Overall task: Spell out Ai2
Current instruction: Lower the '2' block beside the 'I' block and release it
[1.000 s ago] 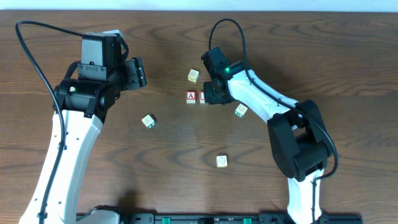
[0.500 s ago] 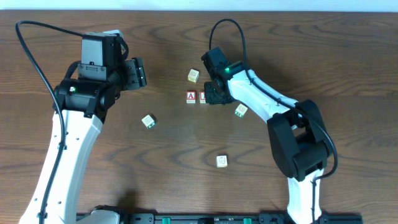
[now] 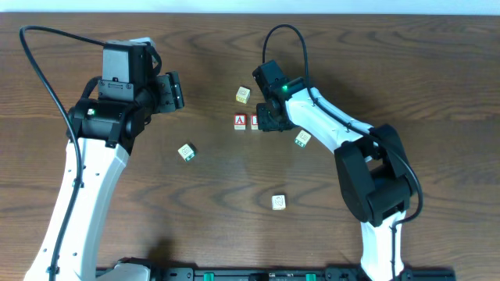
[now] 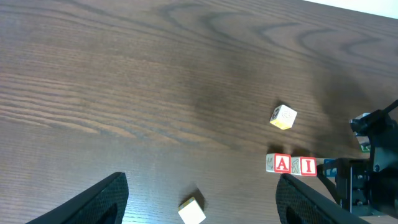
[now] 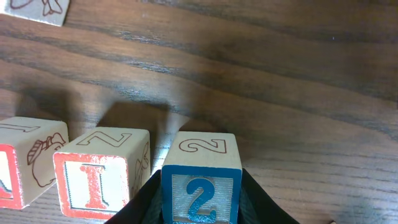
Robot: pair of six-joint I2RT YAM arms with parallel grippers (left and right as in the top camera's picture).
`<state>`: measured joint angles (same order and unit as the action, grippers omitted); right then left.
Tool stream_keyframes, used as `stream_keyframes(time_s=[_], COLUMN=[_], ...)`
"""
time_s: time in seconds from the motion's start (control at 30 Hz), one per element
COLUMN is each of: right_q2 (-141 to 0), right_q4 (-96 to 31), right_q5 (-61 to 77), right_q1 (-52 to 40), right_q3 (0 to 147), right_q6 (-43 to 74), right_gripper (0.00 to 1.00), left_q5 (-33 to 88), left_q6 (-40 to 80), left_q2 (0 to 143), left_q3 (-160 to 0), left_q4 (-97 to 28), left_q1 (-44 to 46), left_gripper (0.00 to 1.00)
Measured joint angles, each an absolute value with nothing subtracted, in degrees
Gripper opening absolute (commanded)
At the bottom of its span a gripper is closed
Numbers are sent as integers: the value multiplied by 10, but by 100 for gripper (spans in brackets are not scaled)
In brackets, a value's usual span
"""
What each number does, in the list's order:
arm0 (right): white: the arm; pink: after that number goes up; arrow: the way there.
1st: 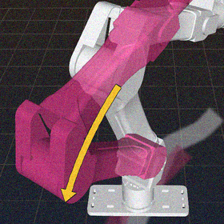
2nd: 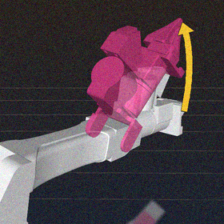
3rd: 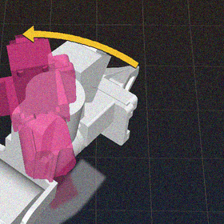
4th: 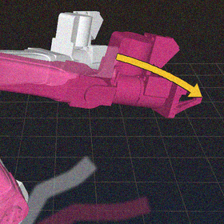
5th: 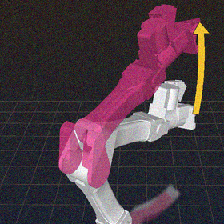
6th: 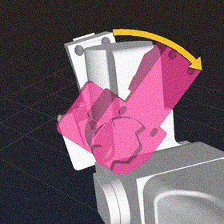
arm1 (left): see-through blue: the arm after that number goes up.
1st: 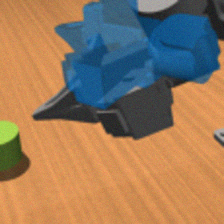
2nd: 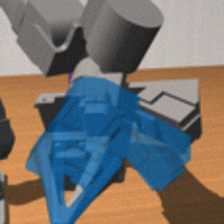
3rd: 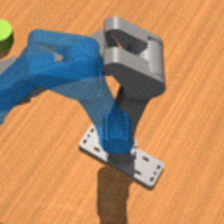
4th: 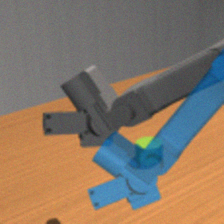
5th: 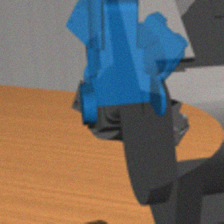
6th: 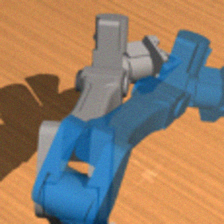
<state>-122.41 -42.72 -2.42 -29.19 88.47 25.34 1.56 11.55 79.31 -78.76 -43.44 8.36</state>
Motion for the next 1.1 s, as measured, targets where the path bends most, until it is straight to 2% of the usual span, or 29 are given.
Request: stream_keyframes(time_s=[0.17,0.73,1.1], right_q2=[-1224,-1224,-1224], right_q4=[-426,-408,-378], right_q5=[-27,-43,-50], right_q1=[-292,-292,-292], right_q3=[885,885,885], right_q6=[255,255,255], right_gripper=[36,37,42], left_q5=[16,16,16], left_q6=[116,116,116], left_q2=[793,793,793], left_q3=[-788,-788,-788], left_q4=[-434,-434,-434], left_q1=[84,84,84], left_gripper=[78,78,77])
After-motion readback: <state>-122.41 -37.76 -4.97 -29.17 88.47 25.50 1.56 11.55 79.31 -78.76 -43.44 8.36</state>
